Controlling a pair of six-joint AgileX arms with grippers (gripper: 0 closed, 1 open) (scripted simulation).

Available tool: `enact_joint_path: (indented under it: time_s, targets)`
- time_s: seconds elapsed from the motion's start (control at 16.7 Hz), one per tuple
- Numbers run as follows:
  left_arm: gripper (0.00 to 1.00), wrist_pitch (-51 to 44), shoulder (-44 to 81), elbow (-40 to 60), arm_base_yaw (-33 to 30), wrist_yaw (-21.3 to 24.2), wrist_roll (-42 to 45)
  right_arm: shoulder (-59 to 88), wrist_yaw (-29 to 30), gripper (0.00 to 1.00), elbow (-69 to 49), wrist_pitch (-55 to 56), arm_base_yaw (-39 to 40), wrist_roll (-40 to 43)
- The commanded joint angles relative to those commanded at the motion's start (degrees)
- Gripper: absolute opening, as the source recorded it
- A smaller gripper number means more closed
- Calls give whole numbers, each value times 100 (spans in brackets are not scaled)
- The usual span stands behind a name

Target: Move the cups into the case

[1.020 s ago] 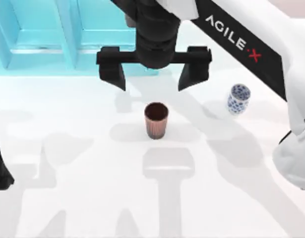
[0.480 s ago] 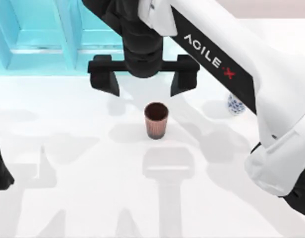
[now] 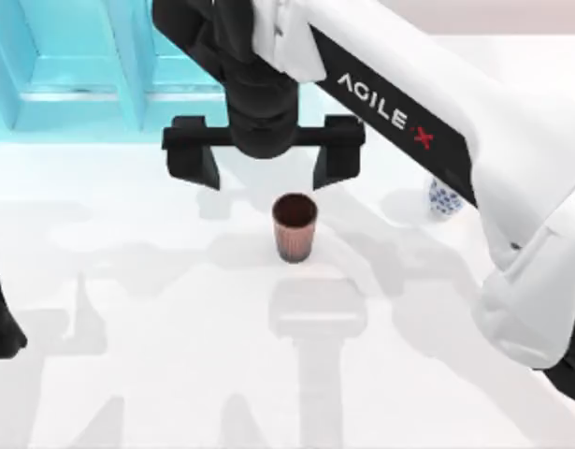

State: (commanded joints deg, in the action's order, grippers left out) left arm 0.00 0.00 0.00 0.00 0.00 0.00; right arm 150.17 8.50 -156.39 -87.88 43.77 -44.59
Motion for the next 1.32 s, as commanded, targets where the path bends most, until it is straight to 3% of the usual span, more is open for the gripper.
enact_joint_path:
  time_s: [0.42,0.78,1.32]
  targets:
    - [100,0,0,0,0,0,0,-403,-16,100,2298,1850,-73,71]
    - [100,0,0,0,0,0,0,-440,-18,100,2532,2075,-82,80]
    - [100,0,0,0,0,0,0,-440,-18,32,2532,2075,-82,80]
